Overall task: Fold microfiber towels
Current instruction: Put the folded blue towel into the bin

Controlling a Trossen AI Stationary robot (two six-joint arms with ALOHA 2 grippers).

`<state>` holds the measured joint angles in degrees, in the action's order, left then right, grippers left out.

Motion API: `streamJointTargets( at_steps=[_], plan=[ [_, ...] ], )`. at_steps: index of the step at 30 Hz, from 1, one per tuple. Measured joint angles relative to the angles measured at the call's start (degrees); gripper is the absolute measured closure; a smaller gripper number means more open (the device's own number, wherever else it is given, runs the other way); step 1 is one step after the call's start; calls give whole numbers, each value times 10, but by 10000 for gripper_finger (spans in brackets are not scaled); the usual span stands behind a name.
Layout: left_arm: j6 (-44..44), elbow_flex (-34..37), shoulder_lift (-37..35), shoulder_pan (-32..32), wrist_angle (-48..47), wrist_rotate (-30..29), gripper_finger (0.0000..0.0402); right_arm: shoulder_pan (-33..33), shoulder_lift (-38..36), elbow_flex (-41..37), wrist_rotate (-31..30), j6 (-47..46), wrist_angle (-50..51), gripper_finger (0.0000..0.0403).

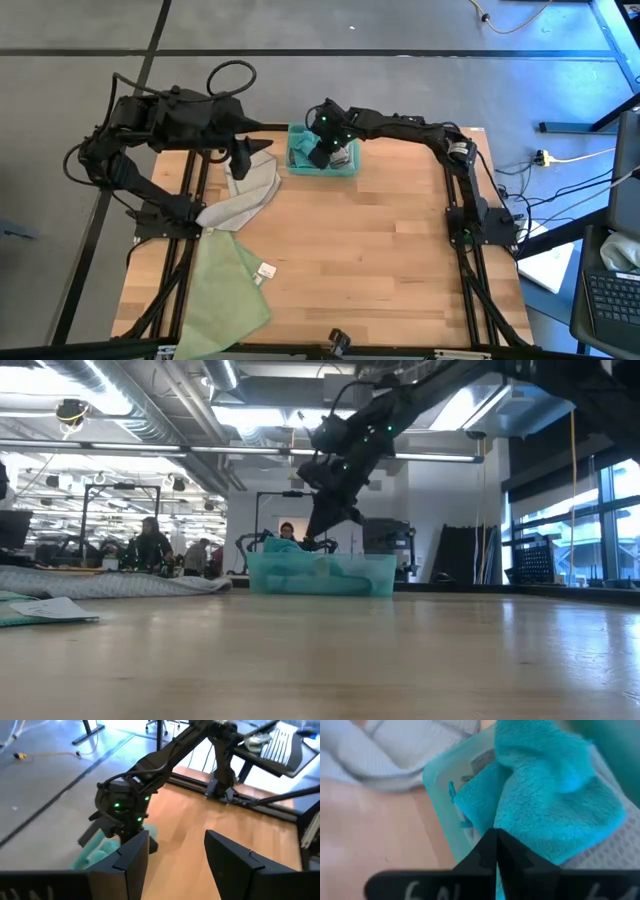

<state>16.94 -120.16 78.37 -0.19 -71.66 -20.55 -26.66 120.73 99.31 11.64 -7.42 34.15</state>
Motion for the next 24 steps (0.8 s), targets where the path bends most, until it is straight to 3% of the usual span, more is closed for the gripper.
streamJointTargets(
  at_steps=[5, 15, 20, 22, 24],
  plan=[
    [93, 0, 0, -30, 1, -28, 218, -9, 18, 0, 0, 35, 12, 398],
    [228, 0, 18, -127, 7, -167, 218, -32, 25, 0, -47, 93, 68, 399],
    [273, 0, 45, -162, 10, -194, 218, -58, 25, 0, -51, 106, 71, 396],
    [279, 0, 58, -172, 16, -194, 218, -66, 25, 0, -40, 114, 69, 395],
    [279, 0, 72, -181, 22, -194, 218, -73, 22, 0, 19, 124, 54, 395]
  ],
)
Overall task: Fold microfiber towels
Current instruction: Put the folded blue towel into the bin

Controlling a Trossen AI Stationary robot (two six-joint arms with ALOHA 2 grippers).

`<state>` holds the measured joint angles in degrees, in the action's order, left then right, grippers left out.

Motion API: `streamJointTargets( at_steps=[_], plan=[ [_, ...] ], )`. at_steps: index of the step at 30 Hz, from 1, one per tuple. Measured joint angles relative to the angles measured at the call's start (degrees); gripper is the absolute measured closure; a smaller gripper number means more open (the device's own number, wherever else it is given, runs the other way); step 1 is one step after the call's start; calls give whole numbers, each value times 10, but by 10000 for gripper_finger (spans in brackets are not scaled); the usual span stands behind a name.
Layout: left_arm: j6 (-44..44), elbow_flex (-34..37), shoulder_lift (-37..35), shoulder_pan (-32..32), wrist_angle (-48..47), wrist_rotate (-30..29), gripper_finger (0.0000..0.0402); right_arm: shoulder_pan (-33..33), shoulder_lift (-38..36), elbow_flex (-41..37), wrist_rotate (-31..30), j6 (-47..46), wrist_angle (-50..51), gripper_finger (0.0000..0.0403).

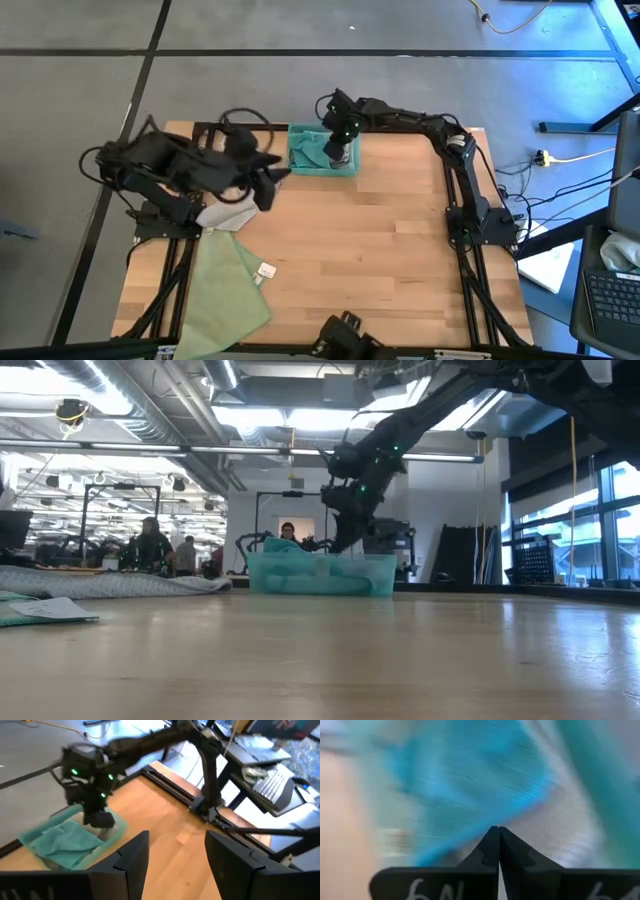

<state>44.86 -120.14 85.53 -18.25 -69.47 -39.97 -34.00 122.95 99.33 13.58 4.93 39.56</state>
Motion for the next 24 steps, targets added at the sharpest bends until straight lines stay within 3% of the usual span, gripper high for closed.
streamJointTargets(
  at_steps=[2, 4, 10, 20, 24],
  plan=[
    [0, 0, 12, -4, 0, 0, 218, -3, -7, 1, 90, 0, -31, 394],
    [0, 0, 17, -4, 6, -6, 218, 7, -13, 4, 115, 4, -71, 394],
    [-22, 0, 9, 1, 57, -34, 218, 30, 17, 1, 86, 30, -68, 399],
    [-49, 0, -32, 0, 70, -35, 218, 19, 44, 2, -28, 15, -2, 400],
    [-50, 0, -36, 0, 68, -35, 218, 4, 46, 2, -26, 13, 2, 400]
  ],
)
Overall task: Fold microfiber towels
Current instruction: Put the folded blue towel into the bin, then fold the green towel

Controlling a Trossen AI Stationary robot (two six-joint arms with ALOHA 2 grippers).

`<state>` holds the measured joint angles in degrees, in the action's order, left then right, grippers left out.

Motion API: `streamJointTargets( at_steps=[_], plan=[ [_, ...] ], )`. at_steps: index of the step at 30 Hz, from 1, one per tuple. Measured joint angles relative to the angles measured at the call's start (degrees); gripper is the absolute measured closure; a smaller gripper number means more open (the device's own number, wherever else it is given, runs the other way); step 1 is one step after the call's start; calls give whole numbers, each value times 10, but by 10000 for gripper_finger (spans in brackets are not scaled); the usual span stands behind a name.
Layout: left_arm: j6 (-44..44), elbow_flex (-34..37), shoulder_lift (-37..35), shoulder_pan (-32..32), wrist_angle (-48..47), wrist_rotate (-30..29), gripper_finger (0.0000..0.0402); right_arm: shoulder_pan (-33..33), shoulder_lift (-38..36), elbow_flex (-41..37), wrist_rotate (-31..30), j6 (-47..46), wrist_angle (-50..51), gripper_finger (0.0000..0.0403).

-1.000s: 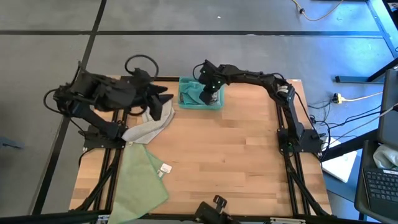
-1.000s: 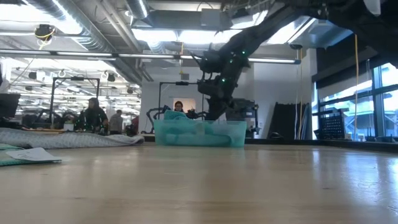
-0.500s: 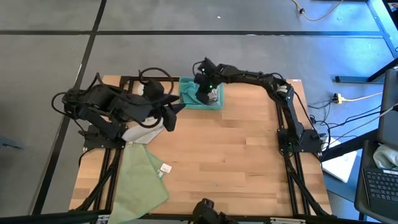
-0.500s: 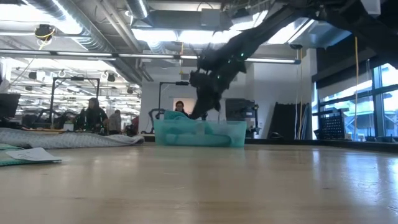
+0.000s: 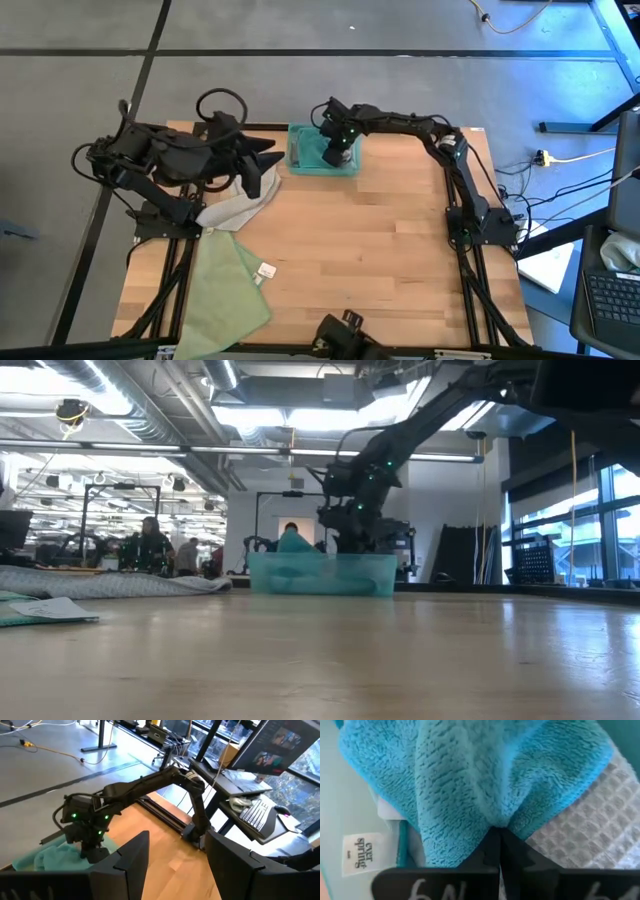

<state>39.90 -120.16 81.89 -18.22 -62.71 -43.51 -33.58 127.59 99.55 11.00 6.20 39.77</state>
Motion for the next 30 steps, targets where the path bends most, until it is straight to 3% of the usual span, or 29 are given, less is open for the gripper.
streamJointTargets(
  at_steps=[3, 7, 13, 16, 20, 26, 30],
  plan=[
    [0, 0, 0, -4, -11, 0, 218, -5, -2, 0, 25, 5, -1, 399],
    [0, 0, 0, -14, -17, 1, 218, -5, -19, 1, 127, 19, -10, 399],
    [1, 0, 0, -27, -37, -10, 218, 8, -31, 53, 143, 16, 10, 399],
    [11, 0, 1, -28, -108, -15, 218, 13, -37, 111, 145, 25, 48, 399],
    [95, 1, 3, -7, -275, -19, 218, 16, -37, 218, 165, 35, 151, 399],
    [60, 105, -38, 62, -272, 108, 239, 24, -43, 329, 205, 64, 296, 399],
    [66, 236, -76, 84, -249, 186, 263, 35, -71, 342, 214, 78, 370, 399]
  ],
)
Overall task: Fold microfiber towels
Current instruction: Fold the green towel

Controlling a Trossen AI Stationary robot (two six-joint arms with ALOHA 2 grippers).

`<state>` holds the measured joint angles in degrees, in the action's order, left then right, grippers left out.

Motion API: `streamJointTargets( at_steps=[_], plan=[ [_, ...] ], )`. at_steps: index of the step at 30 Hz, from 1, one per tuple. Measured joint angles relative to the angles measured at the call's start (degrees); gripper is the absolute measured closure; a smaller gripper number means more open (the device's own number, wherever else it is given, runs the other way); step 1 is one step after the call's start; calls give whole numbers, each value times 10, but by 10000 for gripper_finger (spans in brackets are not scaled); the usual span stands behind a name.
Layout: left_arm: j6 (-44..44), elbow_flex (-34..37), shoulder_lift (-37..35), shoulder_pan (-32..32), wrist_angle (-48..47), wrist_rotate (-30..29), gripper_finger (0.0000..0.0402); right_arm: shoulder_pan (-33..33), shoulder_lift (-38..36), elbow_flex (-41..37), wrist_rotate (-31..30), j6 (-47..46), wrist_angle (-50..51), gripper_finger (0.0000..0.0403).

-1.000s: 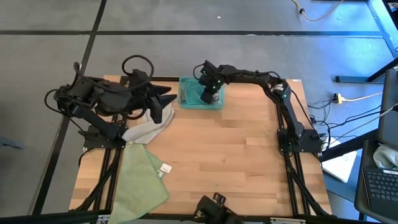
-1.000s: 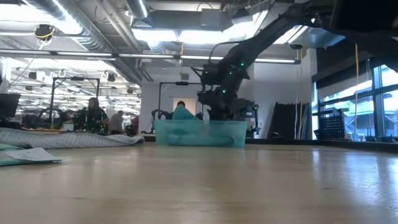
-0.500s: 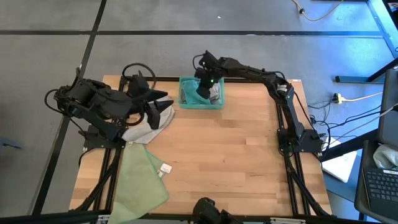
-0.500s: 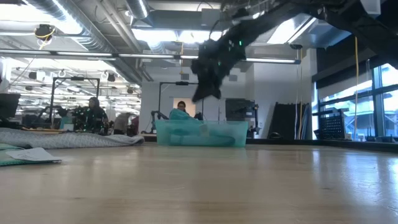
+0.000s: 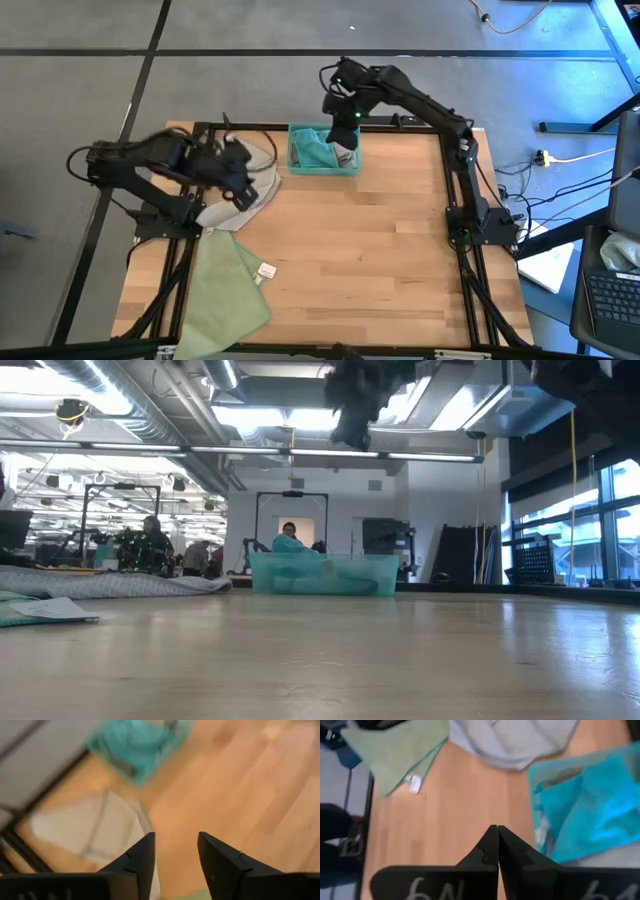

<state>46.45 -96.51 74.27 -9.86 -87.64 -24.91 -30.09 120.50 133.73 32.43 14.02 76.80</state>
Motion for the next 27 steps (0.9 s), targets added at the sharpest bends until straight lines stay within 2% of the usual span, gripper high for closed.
streamJointTargets(
  at_steps=[5, 11, 14, 19, 25, 27],
  plan=[
    [80, 144, -34, 5, 1, 79, 284, 21, -42, 0, -29, -29, 44, 395],
    [63, 247, -44, -23, 99, 221, 302, 63, -89, 0, -47, -76, 47, 390],
    [53, 274, -44, -59, 180, 233, 315, 87, -106, 0, -70, -77, 72, 390],
    [80, 322, -45, -82, 230, 239, 340, 123, -130, 0, -103, -85, 104, 389],
    [35, 374, -44, -78, 302, 307, 394, 166, -162, 0, -103, -139, 95, 389],
    [5, 391, -44, -71, 332, 339, 398, 186, -170, 0, -104, -163, 94, 389]
  ],
)
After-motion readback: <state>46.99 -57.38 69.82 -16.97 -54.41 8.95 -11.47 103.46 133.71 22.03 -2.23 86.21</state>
